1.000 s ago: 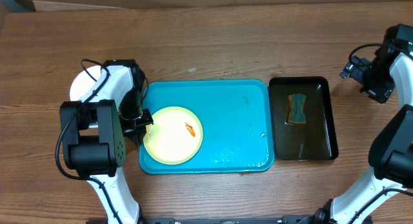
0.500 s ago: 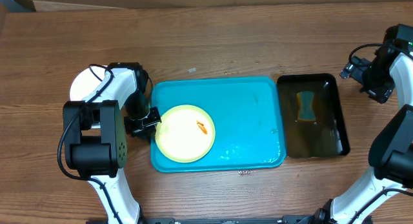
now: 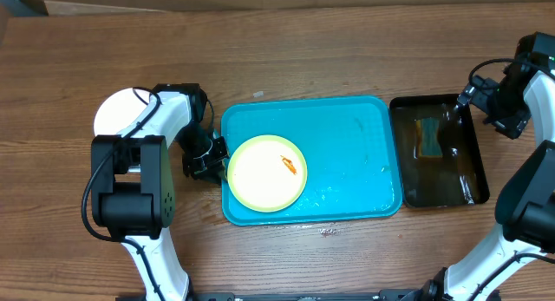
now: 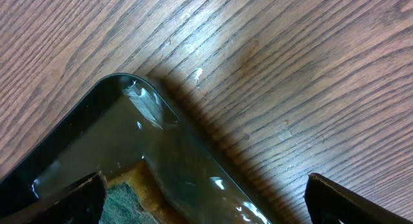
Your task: Clean dirty plates on tray and stack at the side
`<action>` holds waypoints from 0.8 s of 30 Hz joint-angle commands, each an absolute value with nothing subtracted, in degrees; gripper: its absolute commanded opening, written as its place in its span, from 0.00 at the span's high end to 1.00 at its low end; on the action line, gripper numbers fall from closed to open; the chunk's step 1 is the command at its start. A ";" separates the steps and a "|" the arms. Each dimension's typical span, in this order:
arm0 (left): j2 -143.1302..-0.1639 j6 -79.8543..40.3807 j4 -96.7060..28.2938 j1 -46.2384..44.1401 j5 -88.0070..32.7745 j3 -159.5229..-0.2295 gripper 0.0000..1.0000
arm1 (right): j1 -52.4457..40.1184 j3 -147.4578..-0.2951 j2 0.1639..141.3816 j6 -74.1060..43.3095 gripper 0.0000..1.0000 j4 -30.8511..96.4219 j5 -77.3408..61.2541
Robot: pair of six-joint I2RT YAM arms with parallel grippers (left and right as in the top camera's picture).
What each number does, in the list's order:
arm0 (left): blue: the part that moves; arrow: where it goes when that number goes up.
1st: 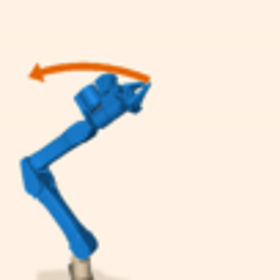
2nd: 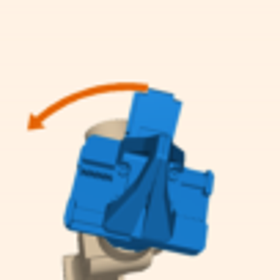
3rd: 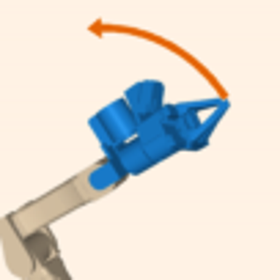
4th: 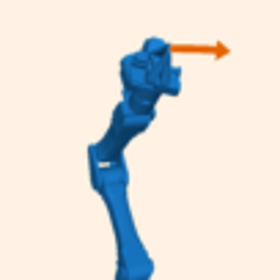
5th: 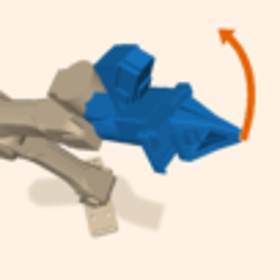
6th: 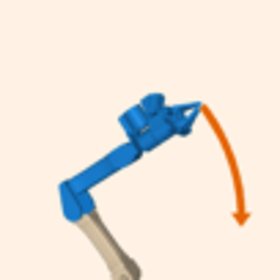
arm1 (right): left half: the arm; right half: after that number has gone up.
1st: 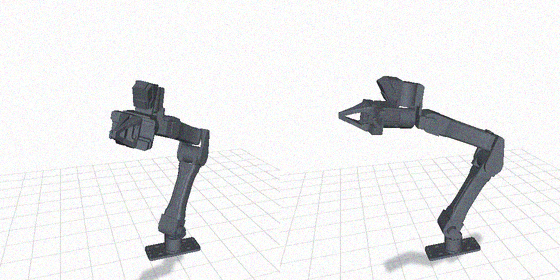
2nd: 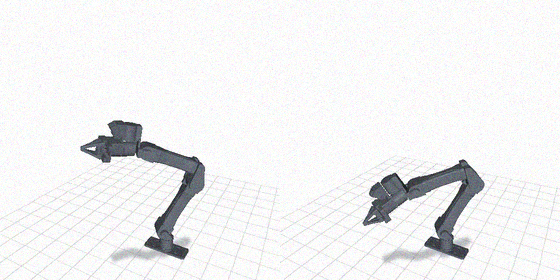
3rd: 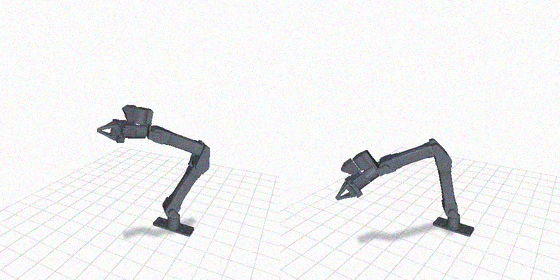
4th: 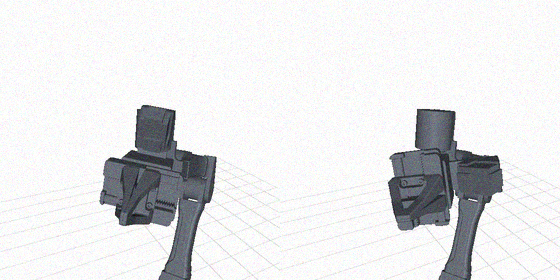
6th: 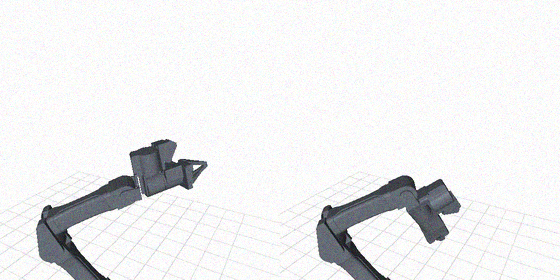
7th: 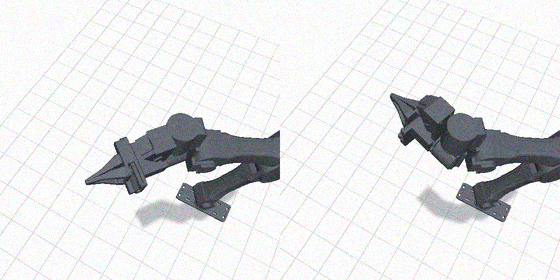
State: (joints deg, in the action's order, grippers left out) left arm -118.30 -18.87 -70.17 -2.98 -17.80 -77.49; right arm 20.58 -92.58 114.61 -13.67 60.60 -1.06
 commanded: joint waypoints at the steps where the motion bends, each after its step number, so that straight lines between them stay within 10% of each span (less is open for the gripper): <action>1: -117.19 -17.78 -69.65 -3.33 -18.79 -77.41 0.83 | 20.36 -93.38 113.36 -13.93 0.00 60.27 -0.97; 24: -117.19 -17.96 -69.67 -1.78 -11.49 -78.06 0.80 | 20.36 -93.38 113.36 -13.93 0.00 60.27 -0.97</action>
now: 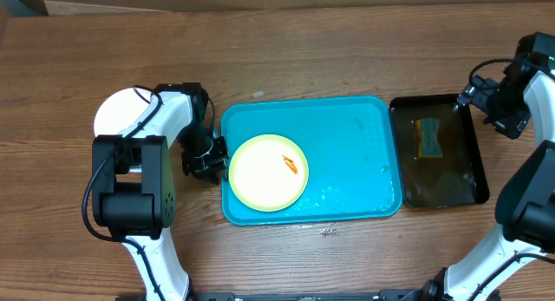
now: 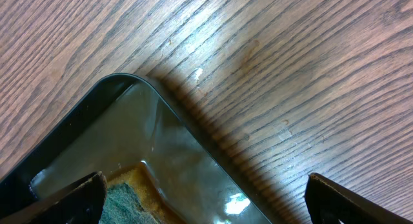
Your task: Clean dirty plates on tray and stack at the side
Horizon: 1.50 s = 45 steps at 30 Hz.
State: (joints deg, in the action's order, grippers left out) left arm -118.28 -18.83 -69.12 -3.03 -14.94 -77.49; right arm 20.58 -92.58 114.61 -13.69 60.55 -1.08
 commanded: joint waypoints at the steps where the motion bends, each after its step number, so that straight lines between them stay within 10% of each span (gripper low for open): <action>1: -117.19 -17.93 -70.46 -1.19 -10.92 -78.85 0.80 | 20.36 -93.38 113.36 -13.96 0.00 60.27 -0.97; 30: -116.62 1.41 -72.84 2.96 -23.66 -87.96 0.75 | 20.36 -93.38 113.36 -13.96 0.00 60.27 -0.97; 45: -78.59 -15.14 -52.27 -5.80 -1.10 -62.92 0.56 | 20.36 -93.38 113.36 -13.96 0.00 60.27 -0.97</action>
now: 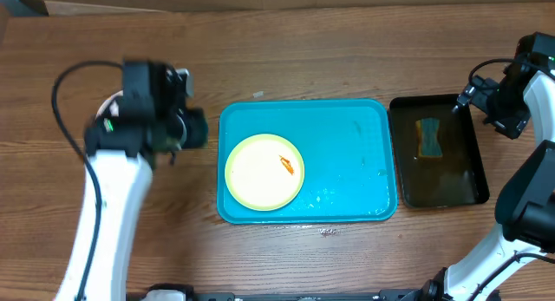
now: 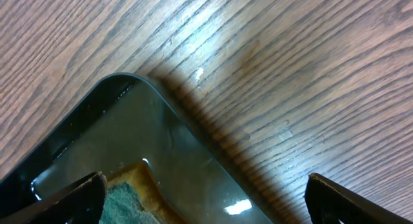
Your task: Clean dirty plates on tray and stack at the side
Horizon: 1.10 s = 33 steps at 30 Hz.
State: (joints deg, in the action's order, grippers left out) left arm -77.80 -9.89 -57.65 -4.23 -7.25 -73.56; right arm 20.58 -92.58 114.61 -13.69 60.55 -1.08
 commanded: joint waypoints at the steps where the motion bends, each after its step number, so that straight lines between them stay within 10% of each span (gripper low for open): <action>1: -78.76 -15.49 -50.15 -5.80 -0.95 -60.71 0.53 | 20.36 -93.38 113.36 -13.96 0.00 60.27 -0.97; 33: -97.41 -12.86 -33.34 -4.19 -13.45 -54.85 0.68 | 20.36 -93.38 113.36 -13.96 0.00 60.27 -0.97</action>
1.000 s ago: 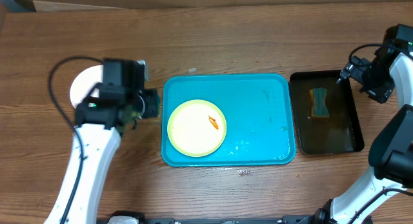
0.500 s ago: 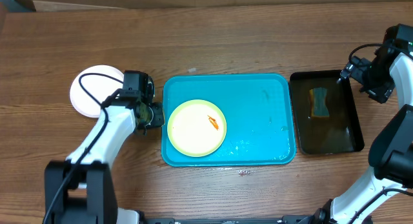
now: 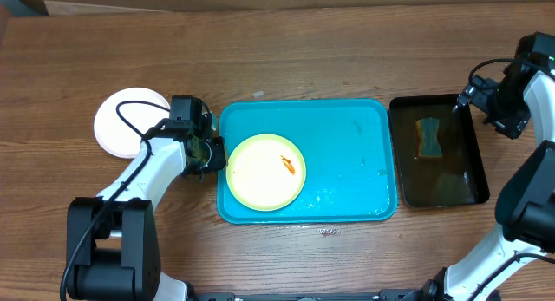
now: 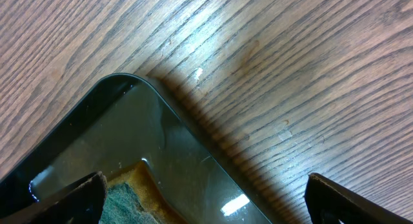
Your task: Clean dirty plates on tray and stack at the side
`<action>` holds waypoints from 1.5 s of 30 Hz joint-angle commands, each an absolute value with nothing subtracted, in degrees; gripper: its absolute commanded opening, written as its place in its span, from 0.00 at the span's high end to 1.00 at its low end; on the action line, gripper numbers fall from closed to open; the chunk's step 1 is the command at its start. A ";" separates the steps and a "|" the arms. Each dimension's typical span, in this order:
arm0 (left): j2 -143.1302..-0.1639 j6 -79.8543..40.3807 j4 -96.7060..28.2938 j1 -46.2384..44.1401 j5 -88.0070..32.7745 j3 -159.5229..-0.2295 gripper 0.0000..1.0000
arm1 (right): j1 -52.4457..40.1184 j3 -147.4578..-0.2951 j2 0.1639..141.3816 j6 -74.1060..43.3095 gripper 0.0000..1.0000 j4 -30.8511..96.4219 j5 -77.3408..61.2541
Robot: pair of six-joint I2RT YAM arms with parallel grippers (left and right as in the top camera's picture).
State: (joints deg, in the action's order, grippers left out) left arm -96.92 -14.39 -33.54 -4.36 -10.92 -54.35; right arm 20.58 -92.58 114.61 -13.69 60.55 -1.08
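A yellow-rimmed plate [image 3: 266, 171] with an orange smear lies in the left part of the blue tray [image 3: 347, 119]. A clean white plate [image 3: 132, 121] sits on the table to the left. My left gripper [image 3: 209, 153] is low at the tray's left rim, right beside the dirty plate; its jaws are too small to read. My right gripper [image 4: 206, 193] stands open above the far corner of the black water tray [image 4: 97, 140], and in the overhead view the right gripper [image 3: 468, 97] is at that corner. The sponge [image 4: 126, 199] lies in the water by one finger.
The black water tray [image 3: 460, 184] stands just right of the blue tray, with the sponge [image 3: 427, 138] in its far half. A few crumbs lie in front of the blue tray. Bare wooden table lies beyond both trays.
My left arm was raised and blurred over the table left of the tray. Now it lies low with its gripper at the tray's left rim beside the dirty plate. The right gripper has not moved.
My left gripper stood at the blue tray's left rim by the dirty plate at the first two moments. Then it was up and off to the left, and the tray sat slightly further left. Now it is back at the rim. The right gripper stayed open over the black tray.
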 commanded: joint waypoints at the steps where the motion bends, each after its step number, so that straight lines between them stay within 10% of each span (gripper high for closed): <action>1: -97.41 -12.86 -33.34 -4.19 -13.52 -54.85 0.67 | 20.36 -93.38 113.36 -13.96 0.00 60.27 -0.97; 45: -99.83 -11.35 -32.27 -4.19 -7.49 -52.14 0.84 | 20.36 -93.38 113.36 -13.96 0.00 60.27 -0.97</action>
